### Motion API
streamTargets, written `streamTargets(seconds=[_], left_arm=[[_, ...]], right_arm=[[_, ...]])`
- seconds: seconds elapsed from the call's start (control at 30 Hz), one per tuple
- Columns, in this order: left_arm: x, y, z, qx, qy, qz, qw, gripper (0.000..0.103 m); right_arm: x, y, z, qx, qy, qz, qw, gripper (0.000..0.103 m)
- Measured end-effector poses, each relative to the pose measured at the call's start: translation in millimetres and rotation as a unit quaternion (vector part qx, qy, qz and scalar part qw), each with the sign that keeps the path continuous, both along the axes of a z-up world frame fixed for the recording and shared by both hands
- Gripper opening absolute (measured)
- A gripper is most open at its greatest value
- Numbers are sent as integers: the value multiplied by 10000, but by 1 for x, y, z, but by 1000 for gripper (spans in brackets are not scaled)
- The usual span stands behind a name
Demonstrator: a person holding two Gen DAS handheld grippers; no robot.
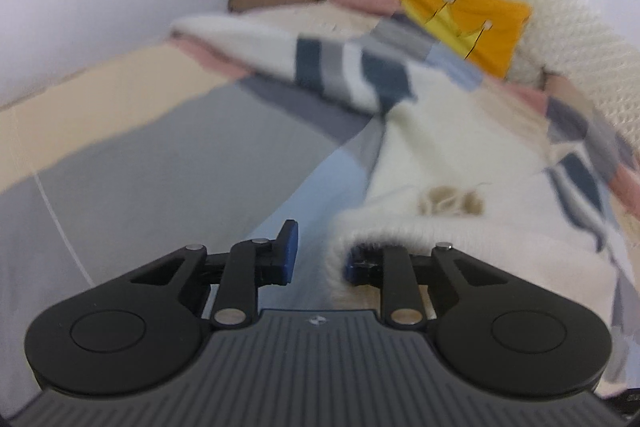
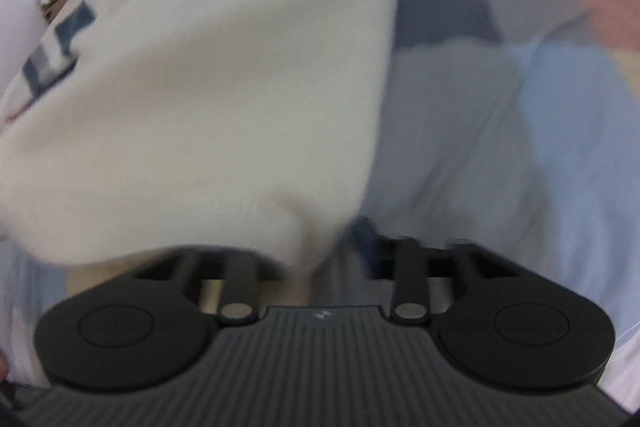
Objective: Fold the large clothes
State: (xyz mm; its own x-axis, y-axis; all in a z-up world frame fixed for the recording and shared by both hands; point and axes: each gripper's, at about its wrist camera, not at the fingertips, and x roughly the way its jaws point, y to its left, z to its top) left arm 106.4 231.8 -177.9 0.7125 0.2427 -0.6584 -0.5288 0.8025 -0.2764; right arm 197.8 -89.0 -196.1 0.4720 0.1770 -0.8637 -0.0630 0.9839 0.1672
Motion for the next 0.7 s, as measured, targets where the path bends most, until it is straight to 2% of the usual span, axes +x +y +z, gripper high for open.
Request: streamTargets(seconds=[0.03,0.17,0.27,0.37,0.47,0.57,0.7], left_arm=[[2,1,-5,-37,151,-28,9999,28],[6,9,-20,-435,614,-211,9969,26],[4,11,-8,-423,546,-653,9955,13],[-5,15,21,-310,312,-1124,9927,9],[-13,26,53,-444,57,-1480,9880,7],[-19,34,84,-369,-117,-1906,9809,6],[-9,43,100,-489,-167,-2127,9757,6]], right_arm=[[-2,0,7,43,-114,51,9999,14],[-11,-10,53,129,-818,179,9964,11],[-15,-19,87,121,-1258,392,9912,11],[-13,-25,114,-16,-1553,668,9856,11],[-10,-30,127,-199,-1609,953,9822,10],[-16,-32,141,-454,-1724,1222,9764,10],[-7,-47,153,247,-1412,865,9859,10]])
